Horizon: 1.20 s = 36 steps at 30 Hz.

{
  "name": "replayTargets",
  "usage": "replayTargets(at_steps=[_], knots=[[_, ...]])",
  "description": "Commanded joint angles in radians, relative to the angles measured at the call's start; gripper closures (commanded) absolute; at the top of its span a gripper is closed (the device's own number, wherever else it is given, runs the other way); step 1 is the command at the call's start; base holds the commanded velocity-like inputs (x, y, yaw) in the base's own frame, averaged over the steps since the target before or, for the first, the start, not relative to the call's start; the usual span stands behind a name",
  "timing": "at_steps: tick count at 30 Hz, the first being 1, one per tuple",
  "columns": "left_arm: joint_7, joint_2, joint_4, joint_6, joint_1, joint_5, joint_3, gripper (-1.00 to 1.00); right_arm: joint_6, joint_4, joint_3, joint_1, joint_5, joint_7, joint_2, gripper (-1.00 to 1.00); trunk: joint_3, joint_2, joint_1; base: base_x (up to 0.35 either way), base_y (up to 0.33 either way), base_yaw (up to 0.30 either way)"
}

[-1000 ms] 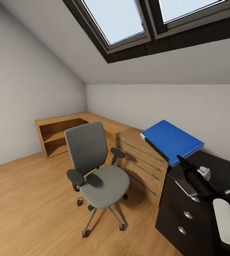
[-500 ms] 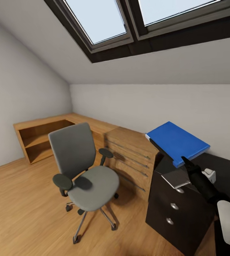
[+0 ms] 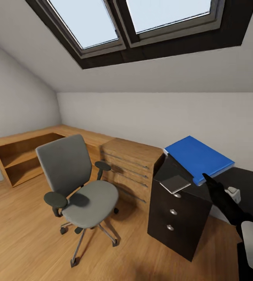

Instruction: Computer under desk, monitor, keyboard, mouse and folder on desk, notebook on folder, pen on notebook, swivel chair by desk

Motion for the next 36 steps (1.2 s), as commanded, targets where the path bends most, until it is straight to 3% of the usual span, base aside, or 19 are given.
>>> replayTargets(at_steps=[1,4,10,15,20,26,36], knots=[[0.01,0.001,-0.002,0.002,0.0,0.005,-0.007,-1.0,0.007,0.0,-0.003,-0.002,-0.003,-0.001,0.001,1.0,-0.001,-0.001,-0.001,-0.295,0.064,-0.26],[0.01,0.0,-0.001,0.001,0.0,-0.002,-0.007,-1.0,-0.003,0.001,-0.003,-0.001,-0.026,-0.018,0.002,1.0,-0.003,-0.001,-0.001,-0.179,0.029,-0.249],[0.01,-0.001,0.0,-0.02,0.0,-0.005,-0.007,-1.0,-0.019,0.001,-0.003,-0.002,-0.112,-0.101,0.001,1.0,-0.008,-0.001,-0.001,-0.042,0.007,-0.192],[0.01,-0.002,0.0,-0.028,0.0,-0.005,-0.007,-1.0,-0.051,0.001,-0.003,-0.002,-0.218,-0.206,-0.001,1.0,-0.015,-0.001,-0.001,-0.007,0.001,-0.118],[0.01,-0.002,0.0,-0.031,0.0,-0.006,-0.007,-1.0,-0.063,0.001,-0.004,-0.002,-0.297,-0.275,-0.005,1.0,-0.022,-0.001,-0.001,-0.001,0.0,-0.108],[0.01,-0.002,0.0,-0.031,0.0,-0.006,-0.007,-1.0,-0.066,0.001,-0.005,-0.002,-0.323,-0.307,-0.007,1.0,-0.031,-0.001,-0.001,0.023,0.005,-0.104],[0.01,-0.002,0.0,-0.031,0.0,-0.006,-0.007,-1.0,-0.121,0.001,-0.005,-0.002,-0.326,-0.312,-0.009,1.0,-0.041,-0.001,-0.001,0.29,0.078,-0.183]])
